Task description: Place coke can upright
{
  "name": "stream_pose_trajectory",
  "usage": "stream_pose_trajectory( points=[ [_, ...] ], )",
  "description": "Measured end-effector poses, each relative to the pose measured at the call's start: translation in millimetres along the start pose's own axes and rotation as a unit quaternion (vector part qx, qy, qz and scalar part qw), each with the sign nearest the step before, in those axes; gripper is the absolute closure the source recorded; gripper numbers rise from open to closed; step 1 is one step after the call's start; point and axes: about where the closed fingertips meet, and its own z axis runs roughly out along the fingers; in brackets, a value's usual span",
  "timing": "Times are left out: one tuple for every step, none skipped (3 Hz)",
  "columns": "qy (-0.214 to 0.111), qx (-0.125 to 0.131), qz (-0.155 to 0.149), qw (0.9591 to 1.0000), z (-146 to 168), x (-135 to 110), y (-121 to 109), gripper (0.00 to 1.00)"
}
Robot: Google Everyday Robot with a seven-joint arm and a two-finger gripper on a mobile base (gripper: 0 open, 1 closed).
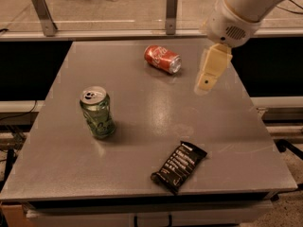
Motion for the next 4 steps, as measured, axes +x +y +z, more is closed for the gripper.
stream_pose_trajectory(
  points=[
    [-0.016,0.014,0.014,0.9997,36.7,-37.0,-40.2,0.00],
    [-0.022,0.024,0.051,0.9982,68.5,-58.9,-79.7,0.00],
    [-0.015,0.029,0.095,0.9949,99.8,-72.2,-110.7,0.00],
    [-0.004,0.029,0.136,0.9904,128.0,-80.9,-132.3,0.00]
  ],
)
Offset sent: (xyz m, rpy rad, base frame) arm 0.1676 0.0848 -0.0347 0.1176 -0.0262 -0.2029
